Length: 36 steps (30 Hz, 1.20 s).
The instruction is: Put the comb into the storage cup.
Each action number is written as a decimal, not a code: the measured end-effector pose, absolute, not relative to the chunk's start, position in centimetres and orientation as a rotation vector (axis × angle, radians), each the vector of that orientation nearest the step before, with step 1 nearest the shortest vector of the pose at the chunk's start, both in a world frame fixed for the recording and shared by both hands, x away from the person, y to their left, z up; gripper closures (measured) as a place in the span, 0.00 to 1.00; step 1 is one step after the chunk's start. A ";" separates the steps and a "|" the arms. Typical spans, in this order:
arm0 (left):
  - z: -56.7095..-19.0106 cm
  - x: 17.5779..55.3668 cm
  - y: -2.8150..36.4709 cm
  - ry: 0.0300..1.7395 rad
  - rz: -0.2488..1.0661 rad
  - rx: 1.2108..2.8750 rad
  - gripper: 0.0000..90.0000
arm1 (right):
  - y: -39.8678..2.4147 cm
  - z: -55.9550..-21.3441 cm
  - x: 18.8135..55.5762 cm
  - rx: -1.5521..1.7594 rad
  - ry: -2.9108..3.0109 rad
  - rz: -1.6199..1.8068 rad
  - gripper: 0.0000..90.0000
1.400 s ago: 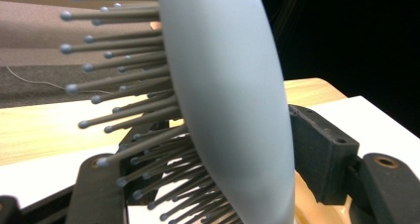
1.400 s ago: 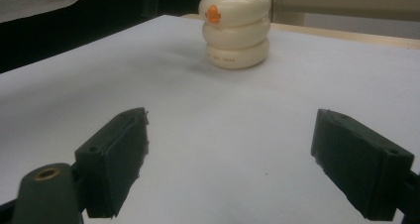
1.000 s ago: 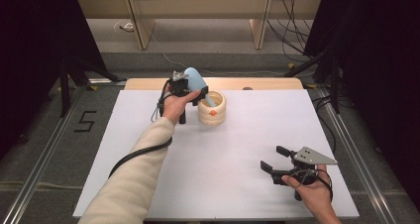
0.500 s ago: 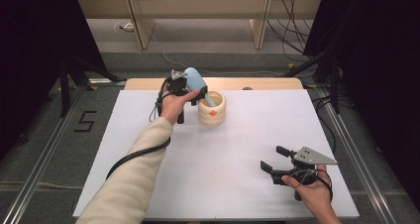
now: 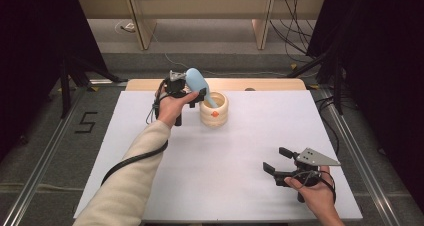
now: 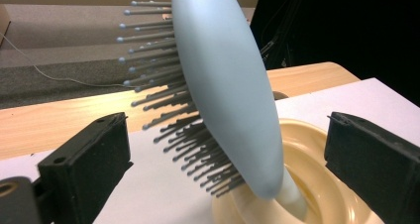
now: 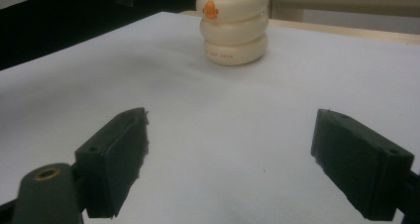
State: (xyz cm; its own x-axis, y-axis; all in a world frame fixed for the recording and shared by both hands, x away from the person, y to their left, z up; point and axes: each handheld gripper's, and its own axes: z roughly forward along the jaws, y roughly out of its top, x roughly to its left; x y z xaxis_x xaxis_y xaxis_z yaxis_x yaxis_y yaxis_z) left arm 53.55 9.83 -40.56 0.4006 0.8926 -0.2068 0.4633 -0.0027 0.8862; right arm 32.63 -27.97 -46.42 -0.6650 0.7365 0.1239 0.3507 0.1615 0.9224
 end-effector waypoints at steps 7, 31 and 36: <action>-40.6 52.7 10.3 1.203 0.515 1.636 0.04 | -28.0 -46.4 32.7 1.039 2.087 1.504 0.17; -41.6 48.3 12.1 1.133 0.520 1.644 0.03 | -28.0 -46.4 32.7 1.039 2.078 1.506 0.17; -41.9 47.7 12.6 1.136 0.525 1.638 0.03 | -28.0 -46.4 32.7 1.040 2.076 1.502 0.18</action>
State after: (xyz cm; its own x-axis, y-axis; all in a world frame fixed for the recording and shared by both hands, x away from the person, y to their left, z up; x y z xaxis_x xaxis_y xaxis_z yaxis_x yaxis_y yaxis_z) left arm 47.72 12.58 -41.94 0.4581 0.8687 -0.1886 0.4196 -0.0243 0.9074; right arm 32.68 -28.00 -46.39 -0.6572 0.7445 0.1180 0.3450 0.1579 0.9252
